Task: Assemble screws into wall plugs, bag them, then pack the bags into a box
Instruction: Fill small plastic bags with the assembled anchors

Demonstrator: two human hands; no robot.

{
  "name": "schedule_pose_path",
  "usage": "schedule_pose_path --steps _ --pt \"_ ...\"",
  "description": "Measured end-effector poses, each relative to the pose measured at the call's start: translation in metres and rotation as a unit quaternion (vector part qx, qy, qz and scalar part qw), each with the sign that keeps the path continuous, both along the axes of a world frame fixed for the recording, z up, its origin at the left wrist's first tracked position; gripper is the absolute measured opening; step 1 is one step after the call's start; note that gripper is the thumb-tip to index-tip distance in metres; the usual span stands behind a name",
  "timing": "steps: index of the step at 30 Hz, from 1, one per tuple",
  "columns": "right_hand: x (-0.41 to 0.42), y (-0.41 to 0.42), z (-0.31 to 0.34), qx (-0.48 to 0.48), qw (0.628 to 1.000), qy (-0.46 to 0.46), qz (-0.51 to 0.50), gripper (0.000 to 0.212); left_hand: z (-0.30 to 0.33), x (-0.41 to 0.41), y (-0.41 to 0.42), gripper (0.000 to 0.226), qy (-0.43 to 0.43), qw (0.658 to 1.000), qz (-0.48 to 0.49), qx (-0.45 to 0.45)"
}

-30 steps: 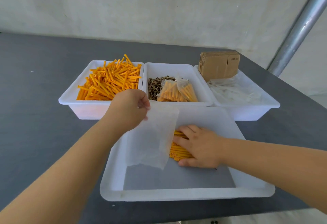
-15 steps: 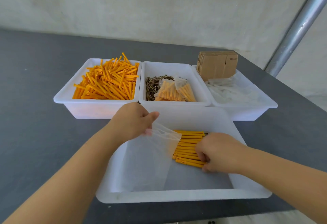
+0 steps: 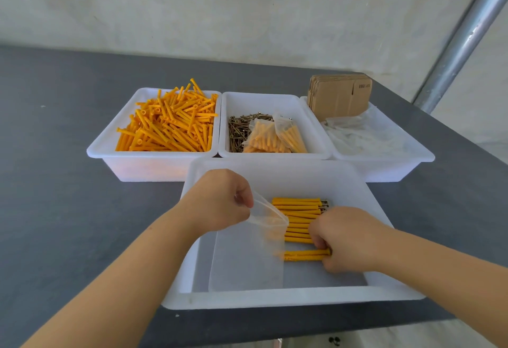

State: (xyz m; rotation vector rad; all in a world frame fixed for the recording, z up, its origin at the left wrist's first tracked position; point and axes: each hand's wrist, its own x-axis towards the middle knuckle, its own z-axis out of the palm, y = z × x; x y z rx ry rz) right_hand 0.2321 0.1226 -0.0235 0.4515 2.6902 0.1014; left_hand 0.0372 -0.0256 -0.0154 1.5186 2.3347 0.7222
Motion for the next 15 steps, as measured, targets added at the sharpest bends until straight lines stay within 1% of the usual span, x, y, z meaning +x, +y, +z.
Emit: schedule_pose_path --steps 6,8,10,12,15 --pt "0.007 0.015 0.022 -0.090 0.994 0.042 -0.043 0.010 -0.001 -0.001 0.000 0.015 -0.055 0.998 -0.001 0.040" --pt "0.007 0.020 0.028 -0.126 0.988 0.060 -0.061 0.011 -0.001 -0.001 0.000 0.015 -0.068 0.997 -0.004 0.046" --pt "0.005 0.025 0.037 -0.200 0.971 0.087 -0.101 0.012 0.000 -0.001 0.000 0.017 -0.075 0.996 -0.012 0.036" --pt "0.002 0.034 0.050 -0.257 0.946 0.142 -0.140 0.013 0.000 -0.001 0.000 0.022 -0.066 0.997 -0.023 0.016" --pt "-0.001 0.051 0.072 -0.276 0.906 0.266 -0.183 0.016 -0.001 -0.002 0.000 0.024 -0.039 0.998 -0.042 -0.002"
